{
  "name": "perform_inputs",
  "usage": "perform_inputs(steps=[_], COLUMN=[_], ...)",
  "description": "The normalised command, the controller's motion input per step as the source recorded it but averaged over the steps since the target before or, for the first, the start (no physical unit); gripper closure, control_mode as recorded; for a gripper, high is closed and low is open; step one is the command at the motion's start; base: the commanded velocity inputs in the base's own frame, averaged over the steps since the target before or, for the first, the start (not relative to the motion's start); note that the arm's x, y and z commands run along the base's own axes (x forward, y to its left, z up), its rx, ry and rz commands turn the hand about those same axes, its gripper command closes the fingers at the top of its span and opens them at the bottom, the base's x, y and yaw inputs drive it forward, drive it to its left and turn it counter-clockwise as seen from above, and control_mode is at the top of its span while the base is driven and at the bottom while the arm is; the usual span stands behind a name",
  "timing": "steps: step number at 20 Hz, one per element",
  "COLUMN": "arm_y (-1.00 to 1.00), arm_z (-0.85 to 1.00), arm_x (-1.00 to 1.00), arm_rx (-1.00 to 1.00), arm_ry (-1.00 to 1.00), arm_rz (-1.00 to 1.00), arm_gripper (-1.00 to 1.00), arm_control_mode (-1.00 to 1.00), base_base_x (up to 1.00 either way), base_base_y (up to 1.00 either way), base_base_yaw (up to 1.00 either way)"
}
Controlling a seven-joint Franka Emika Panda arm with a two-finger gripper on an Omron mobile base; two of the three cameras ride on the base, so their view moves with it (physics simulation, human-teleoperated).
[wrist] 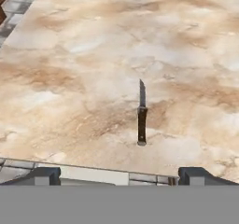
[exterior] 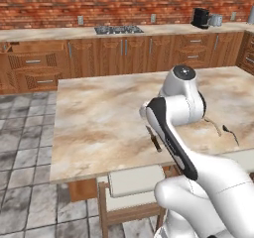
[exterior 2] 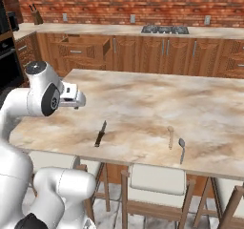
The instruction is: Pick up the metallic utensils from the counter and place them in the open drawer. Make sure not to pick up any wooden utensils.
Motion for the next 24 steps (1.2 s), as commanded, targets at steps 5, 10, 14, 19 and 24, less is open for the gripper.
perform_inputs(steps=[5,10,14,19,24], arm_y=[-0.31,-0.30,-0.20,-0.07,-0.01], arm_z=[-0.89,-0.79,-0.65,-0.61,-0.44], arm_x=[0.00,0.28,0.40,0.48,0.60], arm_rx=[-0.01,0.01,-0.05,-0.14,-0.04], arm_ry=[0.34,0.21,0.20,0.15,0.06], arm_rz=[0.00,0.00,0.00,0.00,0.00], arm_gripper=[-1.00,-1.00,-1.00,-1.00,-1.00], arm_control_mode=[-1.00,-1.00,-1.00,-1.00,-1.00], base_base_x=[0.00,0.00,0.00,0.00,0.00], base_base_y=[0.00,0.00,0.00,0.00,0.00], base_base_yaw=[0.00,0.00,0.00,0.00,0.00])
